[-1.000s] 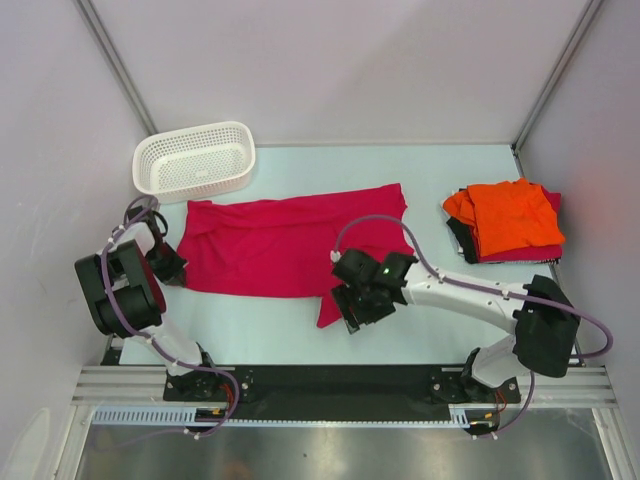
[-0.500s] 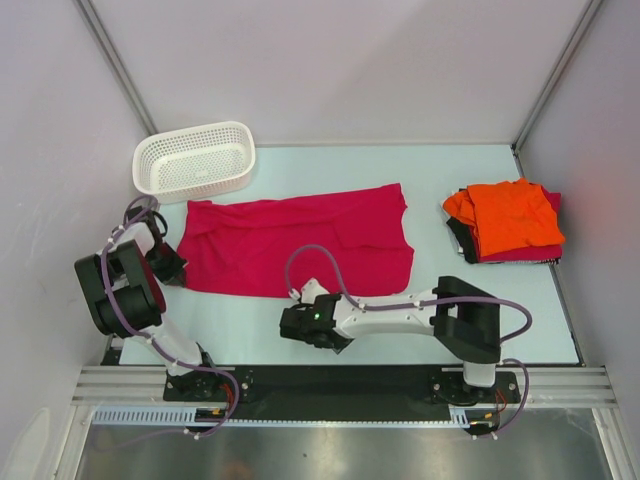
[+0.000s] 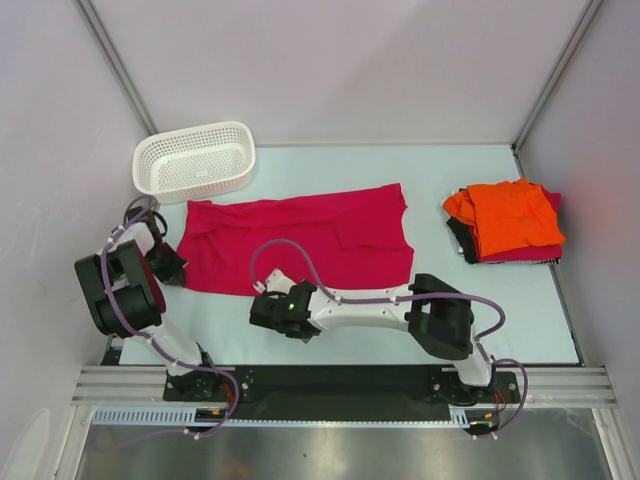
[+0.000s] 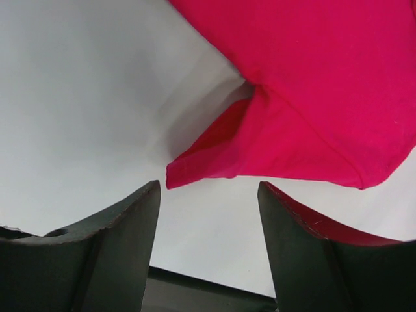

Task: Fold and stack the t-shirts
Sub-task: Grap the side of the flattened tshirt closest away from the robot with both arms

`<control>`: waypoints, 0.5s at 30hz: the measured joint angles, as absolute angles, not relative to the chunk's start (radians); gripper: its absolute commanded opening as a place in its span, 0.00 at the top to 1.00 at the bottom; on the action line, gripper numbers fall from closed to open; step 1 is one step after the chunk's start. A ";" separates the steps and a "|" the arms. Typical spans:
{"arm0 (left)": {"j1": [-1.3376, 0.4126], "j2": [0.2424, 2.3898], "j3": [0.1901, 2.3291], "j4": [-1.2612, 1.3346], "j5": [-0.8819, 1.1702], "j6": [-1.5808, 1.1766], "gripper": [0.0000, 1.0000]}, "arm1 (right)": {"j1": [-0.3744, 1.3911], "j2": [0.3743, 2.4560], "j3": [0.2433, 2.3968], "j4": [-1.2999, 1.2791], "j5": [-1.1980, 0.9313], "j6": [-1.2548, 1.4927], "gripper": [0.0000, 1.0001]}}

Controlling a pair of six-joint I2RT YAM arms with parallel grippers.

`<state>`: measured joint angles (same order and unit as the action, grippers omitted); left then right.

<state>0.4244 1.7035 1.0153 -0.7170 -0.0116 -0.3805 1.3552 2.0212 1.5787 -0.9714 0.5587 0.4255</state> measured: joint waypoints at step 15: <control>0.426 1.705 1.016 -0.718 -0.009 -0.381 1.00 | 1.254 2.133 1.564 -1.037 0.566 0.442 0.94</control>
<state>0.4259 1.7054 1.0164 -0.7177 -0.0093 -0.3805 1.2545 2.1334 1.5639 -1.0370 0.5655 0.4419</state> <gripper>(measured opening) 0.009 0.133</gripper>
